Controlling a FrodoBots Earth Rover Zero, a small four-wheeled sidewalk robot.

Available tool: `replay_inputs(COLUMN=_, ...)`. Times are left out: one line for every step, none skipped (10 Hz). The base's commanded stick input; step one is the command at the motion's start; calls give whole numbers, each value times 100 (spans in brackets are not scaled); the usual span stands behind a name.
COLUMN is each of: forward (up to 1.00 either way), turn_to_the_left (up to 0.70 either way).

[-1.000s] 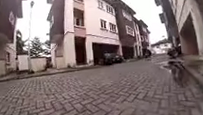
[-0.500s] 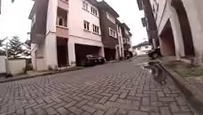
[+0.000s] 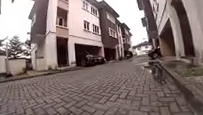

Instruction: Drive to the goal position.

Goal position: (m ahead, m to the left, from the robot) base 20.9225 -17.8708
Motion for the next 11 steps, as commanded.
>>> replay_inputs(forward=50, turn_to_the_left=0)
replay_inputs(forward=50, turn_to_the_left=0)
replay_inputs(forward=50, turn_to_the_left=0)
replay_inputs(forward=50, turn_to_the_left=0)
replay_inputs(forward=50, turn_to_the_left=0)
replay_inputs(forward=50, turn_to_the_left=0)
replay_inputs(forward=50, turn_to_the_left=0)
replay_inputs(forward=50, turn_to_the_left=0)
replay_inputs(forward=50, turn_to_the_left=0)
replay_inputs(forward=50, turn_to_the_left=0)
replay_inputs(forward=50, turn_to_the_left=0)
